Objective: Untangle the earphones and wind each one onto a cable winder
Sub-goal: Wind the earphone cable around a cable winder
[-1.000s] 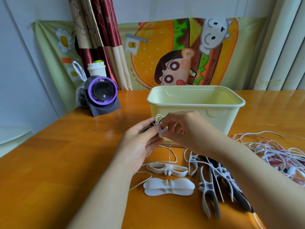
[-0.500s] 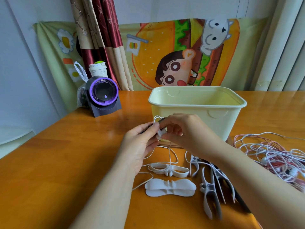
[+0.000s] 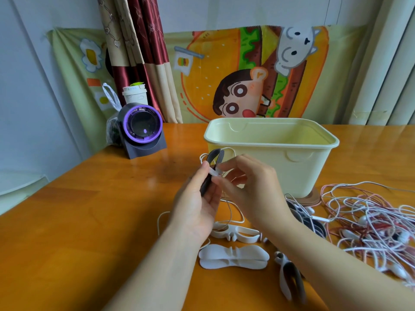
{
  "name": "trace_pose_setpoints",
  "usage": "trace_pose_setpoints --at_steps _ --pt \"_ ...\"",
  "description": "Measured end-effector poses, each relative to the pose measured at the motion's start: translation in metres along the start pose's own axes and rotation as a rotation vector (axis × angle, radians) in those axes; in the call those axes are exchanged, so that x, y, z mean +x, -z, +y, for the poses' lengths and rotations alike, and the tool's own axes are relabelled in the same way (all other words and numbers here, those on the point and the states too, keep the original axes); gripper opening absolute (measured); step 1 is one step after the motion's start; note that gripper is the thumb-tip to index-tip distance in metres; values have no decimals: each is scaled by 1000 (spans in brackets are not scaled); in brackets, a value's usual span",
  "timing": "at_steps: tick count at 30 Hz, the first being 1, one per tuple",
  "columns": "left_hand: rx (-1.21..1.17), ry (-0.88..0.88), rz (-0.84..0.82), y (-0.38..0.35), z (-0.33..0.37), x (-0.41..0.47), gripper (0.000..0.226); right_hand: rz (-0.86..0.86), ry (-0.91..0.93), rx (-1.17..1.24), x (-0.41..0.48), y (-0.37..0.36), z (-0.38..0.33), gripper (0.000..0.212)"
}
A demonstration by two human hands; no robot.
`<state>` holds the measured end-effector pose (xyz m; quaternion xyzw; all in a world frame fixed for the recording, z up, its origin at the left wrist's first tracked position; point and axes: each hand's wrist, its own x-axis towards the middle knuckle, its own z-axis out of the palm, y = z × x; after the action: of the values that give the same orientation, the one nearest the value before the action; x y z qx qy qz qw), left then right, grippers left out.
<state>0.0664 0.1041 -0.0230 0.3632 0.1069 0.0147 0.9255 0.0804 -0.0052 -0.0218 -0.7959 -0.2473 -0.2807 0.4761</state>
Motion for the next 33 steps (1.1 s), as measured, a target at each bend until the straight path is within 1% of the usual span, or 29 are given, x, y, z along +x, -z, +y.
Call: trace_pose_setpoints --at_steps 5,7,9,11,15,18,20,23,28,33 --pt "41 -74 -7 0 -2 3 36 -33 -176 111 1 2 -2 10" --pt "81 -131 -17 0 -3 3 33 -49 -215 181 1 4 -3 9" --pt "111 -183 -26 0 -4 3 23 -65 -225 207 1 5 -3 9" --pt "141 -225 -32 1 -5 4 18 -69 -213 208 0 5 -3 10" --pt "232 -283 -64 1 -8 5 18 -33 -167 175 0 6 -2 17" --pt "260 -301 -90 0 -9 4 16 -16 -83 109 -2 6 2 15" --pt "285 -307 -102 -1 -9 4 20 -14 -19 96 -1 7 4 13" --pt "308 -326 -111 -1 -7 3 25 -42 35 103 2 9 2 12" --pt "337 -414 -118 -2 -2 0 18 -122 11 169 10 18 -5 12" --pt "372 -471 -178 -5 0 -10 22 -175 96 138 17 31 -12 15"
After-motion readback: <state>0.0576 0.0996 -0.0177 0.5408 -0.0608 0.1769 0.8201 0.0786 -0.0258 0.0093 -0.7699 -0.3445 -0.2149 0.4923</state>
